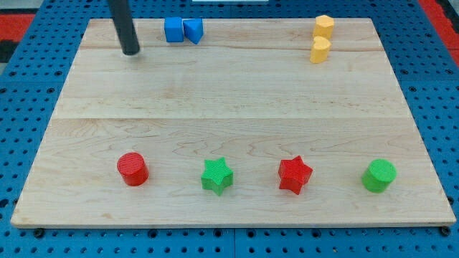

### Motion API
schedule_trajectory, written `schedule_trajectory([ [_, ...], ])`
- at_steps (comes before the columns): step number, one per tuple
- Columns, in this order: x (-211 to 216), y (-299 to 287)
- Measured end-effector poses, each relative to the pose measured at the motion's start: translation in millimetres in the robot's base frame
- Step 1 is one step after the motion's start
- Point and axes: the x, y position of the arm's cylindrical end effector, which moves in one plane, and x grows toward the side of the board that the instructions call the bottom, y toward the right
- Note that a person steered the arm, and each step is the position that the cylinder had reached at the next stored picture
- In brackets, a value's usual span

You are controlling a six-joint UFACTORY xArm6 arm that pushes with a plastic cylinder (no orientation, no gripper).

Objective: Place the blue triangle bottom right of the yellow heart

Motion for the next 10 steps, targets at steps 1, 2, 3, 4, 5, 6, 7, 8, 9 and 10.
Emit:
schedule_trajectory([
  [1, -49.1, -5.0],
  [2, -74.6, 24.7],
  [3, -64.7, 71.0],
  [4, -63.0, 122.7],
  [5, -43.8, 153.3],
  [6, -38.6, 187.2],
  [7, -18.6, 224.5],
  [8, 6.8, 260.1],
  [9, 26.7, 262.8],
  [10, 30.1, 229.6],
])
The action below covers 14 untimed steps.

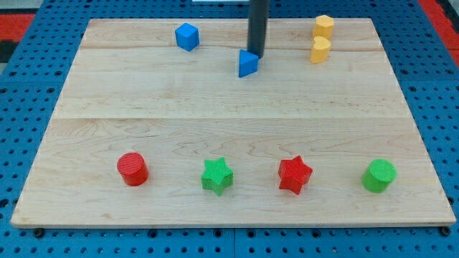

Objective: Place the blue triangle bottom right of the yellow heart

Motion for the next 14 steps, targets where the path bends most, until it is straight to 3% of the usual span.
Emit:
schedule_trajectory([
  [2, 17.1, -37.1],
  [4, 66.0, -35.5],
  [6, 79.3, -2.7],
  [8, 119.0, 2.5],
  [10, 79.1, 18.8],
  [13, 139.4, 67.3],
  [14, 126.6, 69.4],
])
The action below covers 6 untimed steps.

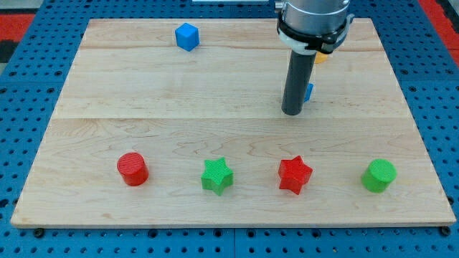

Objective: Place the blue triangle bottom right of the yellow heart

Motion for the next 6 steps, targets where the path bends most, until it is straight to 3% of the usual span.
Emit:
schedule_trajectory([
  [3, -47.1, 31.5],
  [5, -45.7, 9.8],
  [6, -75.2, 9.8],
])
